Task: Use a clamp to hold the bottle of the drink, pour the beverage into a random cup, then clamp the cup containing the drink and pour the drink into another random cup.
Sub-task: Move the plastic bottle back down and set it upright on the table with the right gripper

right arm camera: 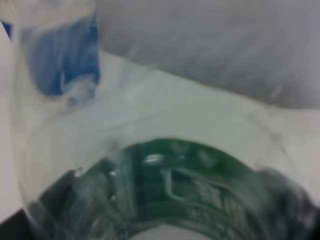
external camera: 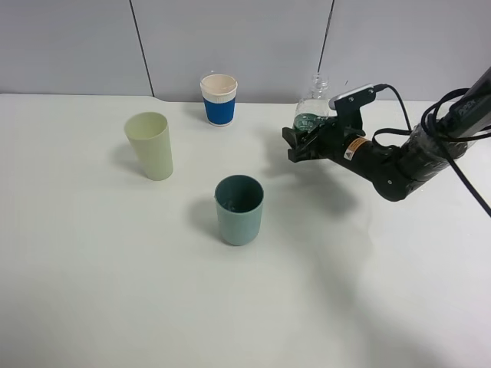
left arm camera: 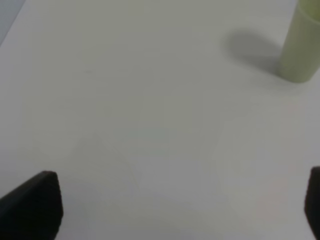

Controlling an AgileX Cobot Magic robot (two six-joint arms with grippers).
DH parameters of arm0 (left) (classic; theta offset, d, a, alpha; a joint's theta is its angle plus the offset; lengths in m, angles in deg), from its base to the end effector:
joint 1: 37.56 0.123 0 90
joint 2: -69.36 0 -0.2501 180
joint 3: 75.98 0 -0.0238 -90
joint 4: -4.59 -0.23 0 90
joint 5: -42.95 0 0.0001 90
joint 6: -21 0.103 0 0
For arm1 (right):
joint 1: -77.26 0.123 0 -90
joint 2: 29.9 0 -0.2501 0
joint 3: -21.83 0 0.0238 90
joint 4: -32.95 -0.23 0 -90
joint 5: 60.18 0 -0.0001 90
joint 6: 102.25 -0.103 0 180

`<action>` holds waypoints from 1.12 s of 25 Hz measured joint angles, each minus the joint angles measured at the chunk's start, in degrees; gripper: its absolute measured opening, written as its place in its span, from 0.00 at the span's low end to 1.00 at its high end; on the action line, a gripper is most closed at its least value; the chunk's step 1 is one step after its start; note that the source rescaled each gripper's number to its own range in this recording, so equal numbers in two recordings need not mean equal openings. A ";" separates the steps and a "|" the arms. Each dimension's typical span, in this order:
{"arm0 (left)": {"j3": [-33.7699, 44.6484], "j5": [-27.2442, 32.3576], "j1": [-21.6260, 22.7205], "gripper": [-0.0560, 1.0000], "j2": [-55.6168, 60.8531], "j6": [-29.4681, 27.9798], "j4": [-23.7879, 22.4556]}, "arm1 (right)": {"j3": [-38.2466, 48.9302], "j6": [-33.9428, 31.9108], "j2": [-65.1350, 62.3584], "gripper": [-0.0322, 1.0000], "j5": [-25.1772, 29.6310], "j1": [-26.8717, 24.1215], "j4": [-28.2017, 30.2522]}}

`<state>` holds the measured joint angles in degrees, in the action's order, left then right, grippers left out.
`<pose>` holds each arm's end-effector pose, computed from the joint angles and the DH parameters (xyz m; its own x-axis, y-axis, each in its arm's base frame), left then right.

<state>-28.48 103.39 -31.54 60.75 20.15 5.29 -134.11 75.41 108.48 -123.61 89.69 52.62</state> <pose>0.0225 0.0013 0.2623 -0.4424 -0.0676 -0.8943 -0.1047 0.9942 -0.0234 0.3602 0.1111 0.0592 -0.1172 -0.1405 -0.9831 -0.5117 0.8569 -0.0615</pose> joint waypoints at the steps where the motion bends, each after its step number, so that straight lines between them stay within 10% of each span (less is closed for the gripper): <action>1: 0.00 0.00 0.00 0.96 0.00 0.00 0.00 | 0.00 0.00 0.00 0.53 -0.91 0.00 0.00; 15: 0.00 0.00 0.00 0.96 0.00 0.00 0.00 | 0.06 -0.53 -0.28 0.68 -2.37 0.00 1.83; 28: 0.00 0.00 0.00 0.96 0.00 0.00 0.00 | 0.18 -6.88 -8.97 0.68 9.24 0.00 3.61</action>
<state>-28.48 103.39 -31.54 60.75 20.15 5.29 -133.93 68.53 99.50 -114.37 89.69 56.24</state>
